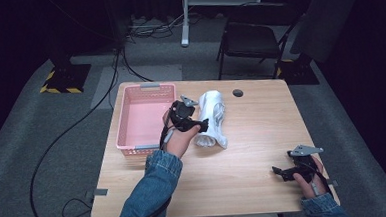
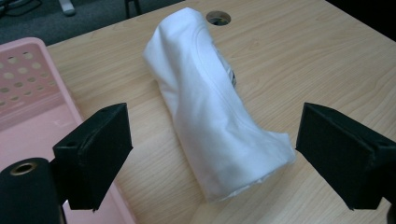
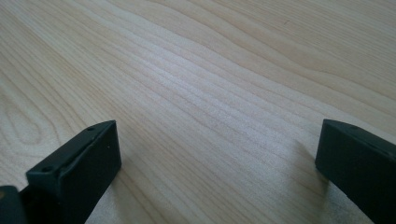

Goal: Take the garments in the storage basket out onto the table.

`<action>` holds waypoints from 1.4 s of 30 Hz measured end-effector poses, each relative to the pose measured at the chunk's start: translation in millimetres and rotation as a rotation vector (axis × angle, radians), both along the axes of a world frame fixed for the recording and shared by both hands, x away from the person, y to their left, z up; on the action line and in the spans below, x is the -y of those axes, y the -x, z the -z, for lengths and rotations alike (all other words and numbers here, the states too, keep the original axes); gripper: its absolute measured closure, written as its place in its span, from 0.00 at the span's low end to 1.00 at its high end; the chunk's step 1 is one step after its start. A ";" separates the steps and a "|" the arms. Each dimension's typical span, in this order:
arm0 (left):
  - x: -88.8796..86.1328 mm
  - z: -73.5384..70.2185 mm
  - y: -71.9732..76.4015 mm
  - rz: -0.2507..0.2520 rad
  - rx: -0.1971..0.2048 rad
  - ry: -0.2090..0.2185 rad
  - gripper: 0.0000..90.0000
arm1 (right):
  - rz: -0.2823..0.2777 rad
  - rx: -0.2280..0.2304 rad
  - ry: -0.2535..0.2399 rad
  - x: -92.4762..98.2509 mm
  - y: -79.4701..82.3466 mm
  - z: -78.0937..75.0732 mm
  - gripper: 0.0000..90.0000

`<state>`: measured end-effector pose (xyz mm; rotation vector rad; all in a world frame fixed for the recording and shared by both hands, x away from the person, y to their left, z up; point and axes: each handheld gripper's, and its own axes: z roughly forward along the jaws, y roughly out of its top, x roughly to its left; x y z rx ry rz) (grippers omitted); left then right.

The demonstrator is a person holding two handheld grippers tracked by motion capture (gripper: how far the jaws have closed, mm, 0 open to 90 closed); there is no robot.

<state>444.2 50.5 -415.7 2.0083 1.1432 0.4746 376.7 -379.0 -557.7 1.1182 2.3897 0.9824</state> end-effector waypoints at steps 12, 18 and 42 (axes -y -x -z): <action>-23.3 1.2 11.2 -0.022 0.020 -0.011 0.12 | 0.003 0.000 0.000 -0.2 0.3 0.0 0.00; -32.8 3.8 16.5 -0.018 0.027 -0.014 0.12 | 0.002 0.001 0.000 -0.3 0.3 0.0 0.00; -51.9 11.3 38.3 0.000 0.065 -0.054 0.12 | 0.001 0.000 0.001 -0.8 0.1 0.0 0.00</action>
